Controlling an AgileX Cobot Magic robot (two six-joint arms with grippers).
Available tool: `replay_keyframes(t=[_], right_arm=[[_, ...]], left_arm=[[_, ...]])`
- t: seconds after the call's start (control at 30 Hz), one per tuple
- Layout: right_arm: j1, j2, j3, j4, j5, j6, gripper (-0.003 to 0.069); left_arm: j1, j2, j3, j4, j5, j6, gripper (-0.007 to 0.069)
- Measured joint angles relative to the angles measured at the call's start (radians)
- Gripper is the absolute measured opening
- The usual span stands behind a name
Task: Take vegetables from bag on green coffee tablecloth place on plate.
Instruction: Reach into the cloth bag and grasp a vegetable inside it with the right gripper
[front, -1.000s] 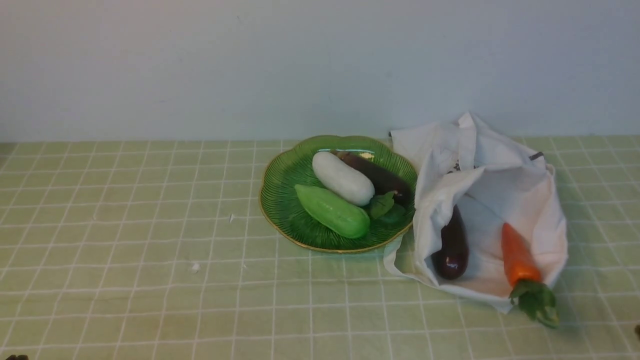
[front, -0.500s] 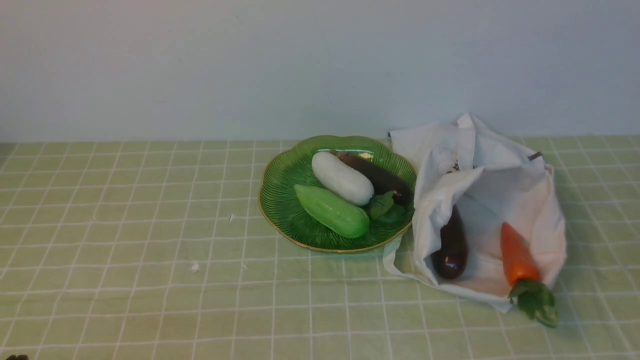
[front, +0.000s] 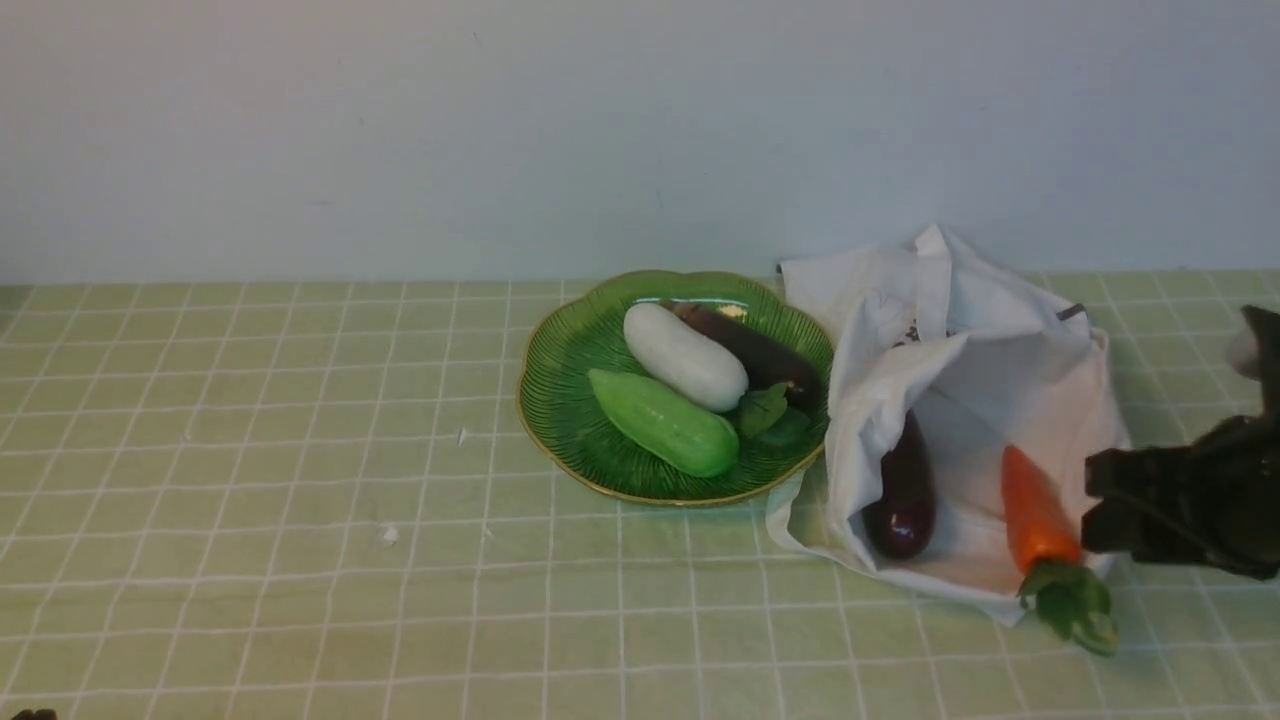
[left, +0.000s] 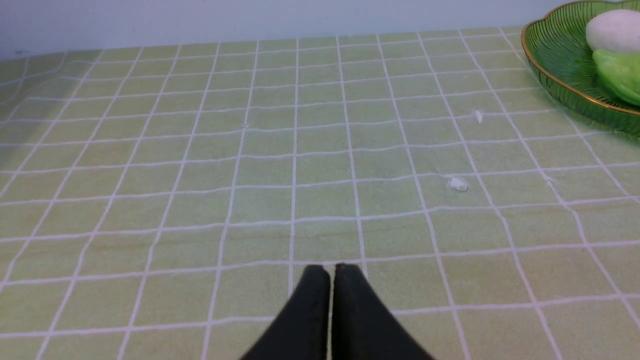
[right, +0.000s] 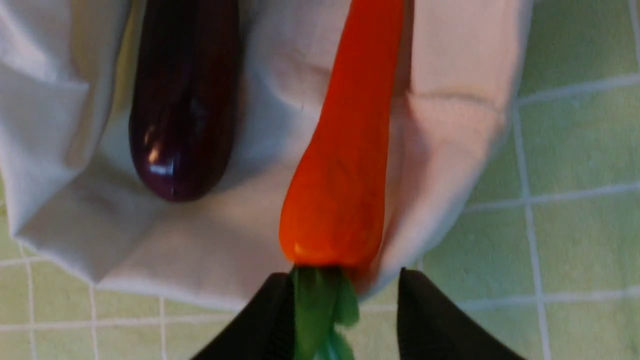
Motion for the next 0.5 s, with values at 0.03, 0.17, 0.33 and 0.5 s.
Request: replay_keyframes(t=[0.03,0.17,0.33,0.5], right_arm=[[0.000,0.027,-0.026,0.000,-0.001,-0.005,0.0337],[0.003,0.122,-0.094,0.004,-0.009,-0.018,0.0435],[0.043,0.243,-0.155,0.006,-0.036,-0.039,0.0477],[0.071,0.324,-0.168,0.006,-0.062,-0.044,0.0479]], left_arm=[[0.000,0.000,0.000,0.000,0.000,0.000,-0.0005],[0.000,0.000,0.000,0.000,0.000,0.000,-0.0005],[0.000,0.000,0.000,0.000,0.000,0.000,-0.0005],[0.000,0.000,0.000,0.000,0.000,0.000,-0.0005]])
